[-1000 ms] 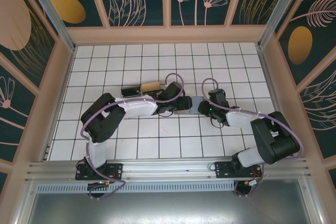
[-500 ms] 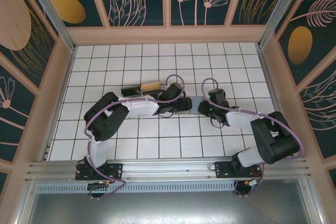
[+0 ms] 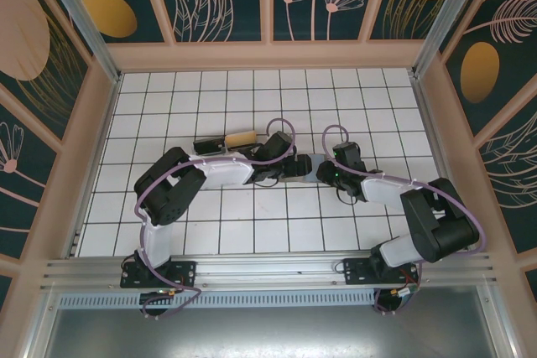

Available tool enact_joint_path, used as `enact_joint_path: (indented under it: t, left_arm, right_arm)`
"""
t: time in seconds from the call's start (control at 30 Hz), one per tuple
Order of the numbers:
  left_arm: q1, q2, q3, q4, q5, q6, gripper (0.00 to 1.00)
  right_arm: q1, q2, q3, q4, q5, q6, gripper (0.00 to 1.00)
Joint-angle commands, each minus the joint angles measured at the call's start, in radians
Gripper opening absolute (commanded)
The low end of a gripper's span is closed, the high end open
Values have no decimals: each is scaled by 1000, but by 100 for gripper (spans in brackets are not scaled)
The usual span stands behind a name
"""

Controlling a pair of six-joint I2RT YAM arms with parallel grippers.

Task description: Take the credit cards out of the card holder

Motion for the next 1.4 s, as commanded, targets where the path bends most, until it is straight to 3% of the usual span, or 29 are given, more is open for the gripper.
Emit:
enact_joint_path:
  t: [0.0,0.47,0.53,0.9,1.37]
  left_arm:
    - [-6,-12,-14,52,65,-6,88]
    - [-6,-58,-33,74,61,-11,89]
    - [-6,-55,-33,76,64,-9,99]
    - [-6,-53,-40,169,139,-15,95]
    - [-19,23,78,200,205,-49,94]
  right_arm:
    - [16,30,5,-1,-9,13,36]
    - [16,29,4,0,-7,13,36]
    - [16,29,4,1,-6,13,36]
    - [16,23,-5,1,7,22,36]
    - [-31,-233,-101,-55,145,81,36]
